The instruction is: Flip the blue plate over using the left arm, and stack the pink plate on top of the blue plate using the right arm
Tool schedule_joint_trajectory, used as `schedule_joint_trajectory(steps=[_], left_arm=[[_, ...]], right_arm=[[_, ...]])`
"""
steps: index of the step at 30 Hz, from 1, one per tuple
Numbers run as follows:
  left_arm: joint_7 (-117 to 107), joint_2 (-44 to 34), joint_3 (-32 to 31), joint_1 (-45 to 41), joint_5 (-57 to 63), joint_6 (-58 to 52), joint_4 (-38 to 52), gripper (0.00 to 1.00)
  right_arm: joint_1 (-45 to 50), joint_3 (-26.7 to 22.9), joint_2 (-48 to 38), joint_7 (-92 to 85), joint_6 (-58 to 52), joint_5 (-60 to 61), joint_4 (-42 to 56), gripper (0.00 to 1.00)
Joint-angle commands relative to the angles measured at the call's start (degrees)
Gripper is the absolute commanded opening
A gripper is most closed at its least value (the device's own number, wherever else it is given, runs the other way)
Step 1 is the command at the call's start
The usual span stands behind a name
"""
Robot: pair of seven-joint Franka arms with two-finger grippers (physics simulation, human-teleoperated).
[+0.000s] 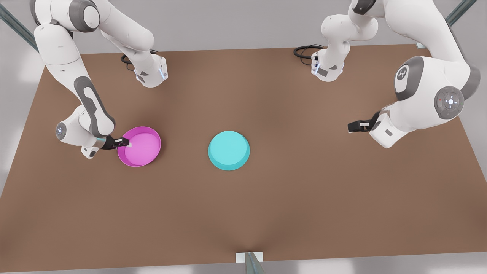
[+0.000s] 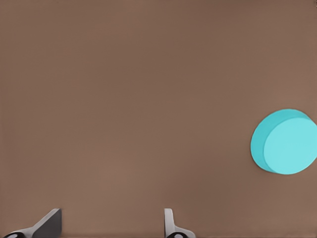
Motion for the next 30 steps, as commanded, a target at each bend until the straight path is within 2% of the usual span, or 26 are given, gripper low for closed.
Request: schedule_joint_trajectory(steps=[1, 4, 7, 11, 15, 20, 21, 24, 27, 30], left_arm=[[6.3, -0.1, 0.0, -0.1, 0.0, -0.3, 0.0, 1.00], [6.4, -0.1, 0.0, 0.0, -0.1, -0.3, 0.0, 1.00], [6.5, -0.2, 0.3, 0.0, -0.1, -0.5, 1.1, 1.00], [6.5, -0.1, 0.4, 0.0, -0.1, -0.5, 1.1, 1.00], [6.5, -0.1, 0.4, 0.0, -0.2, -0.5, 1.1, 1.00], [6.5, -0.3, 0.6, 0.1, 0.1, -2.1, 1.1, 1.00], [6.2, -0.4, 0.9, 0.1, 0.1, -7.8, 1.1, 1.00], [2.9, 0.3, 0.6, 0.0, 0.0, -13.6, 0.9, 1.00], [2.9, 0.5, 0.6, 0.2, -0.3, -9.5, 1.1, 1.00], [3.2, 0.8, -0.2, 0.1, -0.7, -7.9, 6.0, 1.00]], right_arm=[[-0.2, 0.0, 0.5, -4.1, 0.0, 0.1, 0.1, 0.59], [-0.7, 0.0, 1.1, -4.2, 0.0, 0.1, 0.1, 0.49], [-0.8, 0.0, 1.1, -4.1, 0.0, 0.1, 0.1, 0.33], [-0.9, 0.1, 1.0, -4.1, 0.0, 0.1, 0.3, 0.30], [-0.7, 0.4, 0.2, -4.1, -0.1, 0.1, 0.3, 0.22], [-0.8, 1.1, 0.0, -4.1, -0.2, 0.1, 0.6, 0.21], [-0.8, 1.1, -0.3, -4.1, -0.9, 0.1, 0.9, 0.21], [-0.7, 1.8, -1.2, -4.1, -1.4, 0.5, 1.4, 0.21], [-0.6, 3.7, -1.9, -4.1, -2.3, 1.8, 2.0, 0.21], [-0.3, 4.6, -2.4, -4.0, -2.4, 3.1, 2.3, 0.21]])
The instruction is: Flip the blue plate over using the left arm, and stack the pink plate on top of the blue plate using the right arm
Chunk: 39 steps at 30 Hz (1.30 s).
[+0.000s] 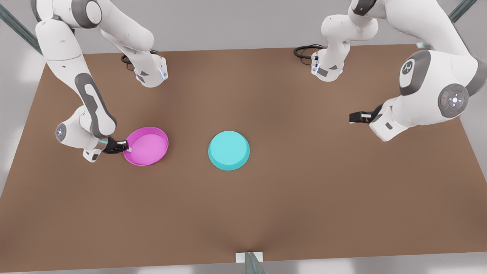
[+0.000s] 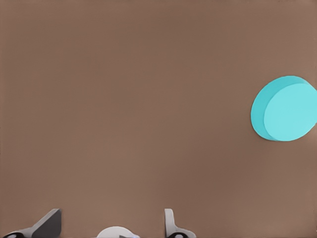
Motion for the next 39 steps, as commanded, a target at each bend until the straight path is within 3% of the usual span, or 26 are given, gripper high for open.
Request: schedule_joint_trajectory(steps=[1, 6, 11, 22, 38, 39], left_arm=[[-2.0, 0.4, -0.1, 0.0, -3.1, 0.4, 1.1, 1.00], [-0.9, 0.7, 0.7, 0.2, -3.1, 5.3, 1.6, 1.00], [-4.2, 1.3, 0.7, 0.2, -2.8, 6.3, 1.5, 1.00], [-4.4, 1.3, 0.3, 0.2, -2.9, 5.9, 1.6, 1.00], [-4.2, 1.3, 1.7, 0.6, -2.3, 7.0, 1.5, 1.00], [-4.1, 1.3, 1.8, 0.7, -2.3, 7.0, 1.5, 1.00]], right_arm=[[0.3, 0.8, -0.5, 0.1, -2.5, 2.5, 1.2, 0.21], [2.4, 6.2, -0.1, 1.7, -2.6, 10.1, 4.6, 0.21], [12.6, 6.1, 1.6, 9.4, -1.2, 18.2, 8.5, 0.21], [30.2, 5.9, 5.9, 35.0, 3.1, 20.7, 13.0, 0.21], [34.4, 5.8, 10.1, 36.7, 3.3, 20.7, 14.8, 0.21], [34.4, 5.8, 10.1, 36.7, 3.4, 20.7, 14.9, 0.71]])
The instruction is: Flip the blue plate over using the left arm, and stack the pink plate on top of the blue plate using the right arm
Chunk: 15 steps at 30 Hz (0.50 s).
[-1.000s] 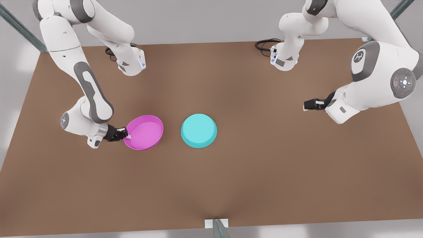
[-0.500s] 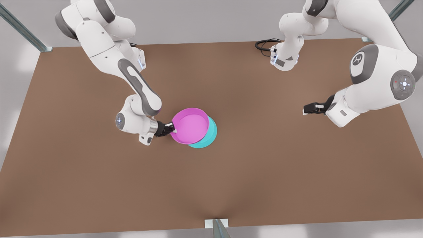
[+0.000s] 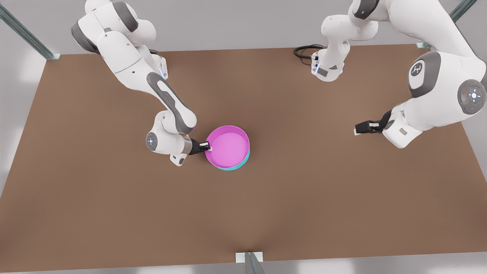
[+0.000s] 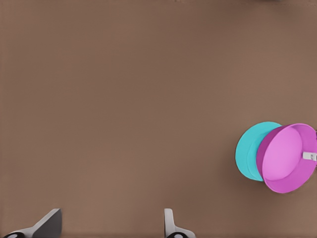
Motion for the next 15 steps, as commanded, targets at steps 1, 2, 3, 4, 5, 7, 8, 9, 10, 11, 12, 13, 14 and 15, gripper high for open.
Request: schedule_joint_trajectory(steps=[1, 2, 3, 4, 5, 7, 8, 9, 10, 11, 12, 13, 14, 15], left_arm=[[-0.7, -0.2, 0.2, 0.1, 0.0, -0.1, 0.1, 1.00], [-0.7, -0.2, 0.2, 0.1, -0.1, 0.1, 0.1, 1.00], [-0.7, -0.1, 0.2, 0.1, 0.0, 0.3, 0.1, 1.00], [-0.5, -0.1, 0.7, 0.1, -0.1, 0.4, 0.1, 1.00], [-0.2, -0.1, 0.7, 0.1, -0.1, 0.3, 0.1, 1.00], [-0.1, 0.0, 0.9, 0.1, -0.1, 0.4, 0.1, 1.00], [0.0, 0.1, 0.9, 0.1, -0.1, 0.4, 0.1, 1.00], [0.0, 0.1, 0.9, 0.1, -0.1, 0.4, 0.1, 1.00], [-0.1, 0.2, 0.9, 0.1, -0.1, 0.4, 0.0, 1.00], [-0.2, 0.2, 0.9, 0.1, -0.1, 0.4, 0.0, 1.00], [-0.1, 0.2, 0.9, 0.1, 0.0, 0.4, 0.0, 1.00], [-0.1, 0.2, 0.9, 0.1, 0.0, 0.4, 0.0, 1.00], [0.0, 0.3, 0.9, 0.1, 0.0, 0.4, 0.0, 1.00], [0.0, 0.5, 0.9, 0.1, -0.1, 0.4, 0.0, 1.00]], right_arm=[[0.0, 0.0, 0.0, 9.9, 0.3, -0.2, 0.1, 1.00], [0.0, 0.0, -0.1, 9.9, 0.2, -0.2, 0.2, 1.00], [0.0, 0.0, -0.4, 9.7, 0.2, -0.2, 0.2, 1.00], [0.0, 0.1, -0.6, 9.5, 0.1, -0.2, 0.2, 1.00], [-0.2, 0.1, -1.0, 9.5, -0.1, -0.2, 0.1, 1.00], [-0.5, 0.1, -2.5, 9.5, -0.8, -0.2, -0.4, 1.00], [-1.2, 0.1, -3.3, 9.5, -0.9, -0.3, -0.5, 1.00], [-2.5, 0.1, -4.1, 9.4, -2.1, -0.3, -0.6, 1.00], [-4.1, 0.1, -5.1, 9.4, -3.2, -0.4, -0.8, 1.00], [-6.3, 0.0, -6.4, 9.5, -4.4, -0.4, -1.3, 1.00], [-8.6, 0.0, -7.9, 9.4, -5.6, -0.5, -2.1, 1.00], [-11.2, -0.1, -8.9, 9.4, -5.9, -0.7, -2.8, 1.00], [-13.7, -1.7, -10.7, 9.4, -9.0, -2.0, -2.9, 1.00], [-14.1, -8.2, -12.3, 9.5, -17.6, -11.1, 0.0, 1.00]])
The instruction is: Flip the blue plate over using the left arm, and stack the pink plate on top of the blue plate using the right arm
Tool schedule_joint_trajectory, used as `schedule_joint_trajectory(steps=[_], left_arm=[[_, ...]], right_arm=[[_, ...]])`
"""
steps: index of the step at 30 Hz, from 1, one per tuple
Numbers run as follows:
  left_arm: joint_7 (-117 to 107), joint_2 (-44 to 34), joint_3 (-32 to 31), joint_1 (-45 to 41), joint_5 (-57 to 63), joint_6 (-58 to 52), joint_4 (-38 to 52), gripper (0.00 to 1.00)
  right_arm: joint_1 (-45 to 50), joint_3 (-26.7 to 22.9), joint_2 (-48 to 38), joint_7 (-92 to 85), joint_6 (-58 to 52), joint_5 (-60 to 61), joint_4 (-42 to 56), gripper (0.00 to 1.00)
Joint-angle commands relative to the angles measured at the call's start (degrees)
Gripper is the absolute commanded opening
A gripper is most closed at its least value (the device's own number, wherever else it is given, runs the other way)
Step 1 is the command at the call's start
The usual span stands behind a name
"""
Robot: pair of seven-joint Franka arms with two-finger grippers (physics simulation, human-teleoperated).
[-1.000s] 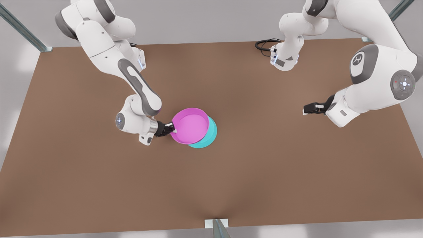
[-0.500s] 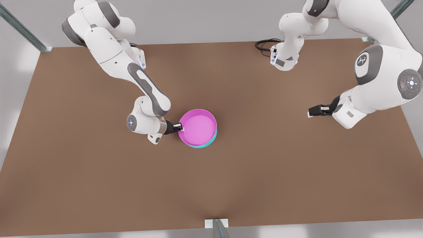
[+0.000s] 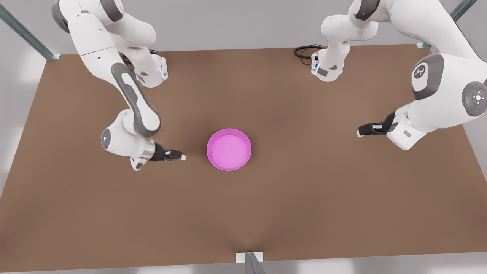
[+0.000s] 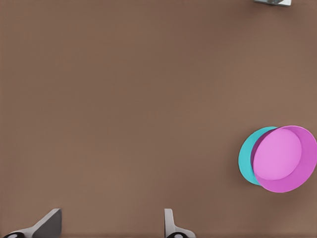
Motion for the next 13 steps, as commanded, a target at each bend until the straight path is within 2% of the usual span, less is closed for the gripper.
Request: schedule_joint_trajectory(steps=[1, 2, 3, 4, 5, 8, 10, 13], left_arm=[[-0.1, 0.1, 0.0, 0.0, -0.1, 0.1, 0.1, 1.00], [0.0, 0.2, 0.1, 0.0, -0.1, 0.1, 0.0, 1.00], [-0.1, 0.2, 0.1, 0.0, 0.0, 0.1, 0.0, 1.00], [0.2, 0.2, 0.1, 0.1, 0.0, 0.1, 0.0, 1.00], [0.2, 0.2, 0.1, 0.1, 0.0, 0.0, 0.0, 1.00], [0.0, 0.2, 0.6, 0.2, 0.0, -0.2, 0.1, 1.00], [0.2, -0.2, 2.6, 0.1, -0.2, -3.6, 0.1, 1.00], [0.0, 0.0, 2.6, 0.2, 0.0, -7.3, 0.0, 1.00]], right_arm=[[-1.5, -6.6, -1.2, 3.9, -20.8, -14.6, 5.9, 1.00], [-1.8, -12.0, -0.2, 3.8, -38.8, -27.1, 19.3, 1.00], [-2.8, -12.7, 3.5, 3.6, -53.5, -33.9, 34.9, 1.00], [-2.6, -12.7, 5.3, 3.8, -61.1, -39.0, 46.4, 1.00], [-2.3, -12.6, 5.0, 3.9, -64.7, -39.4, 51.8, 1.00], [-0.5, -12.0, 3.1, 4.4, -73.7, -41.0, 59.0, 1.00], [-0.6, -11.5, -2.1, 5.1, -73.4, -42.2, 56.2, 1.00], [-0.7, -11.1, -3.9, 6.7, -73.3, -42.1, 54.6, 1.00]])
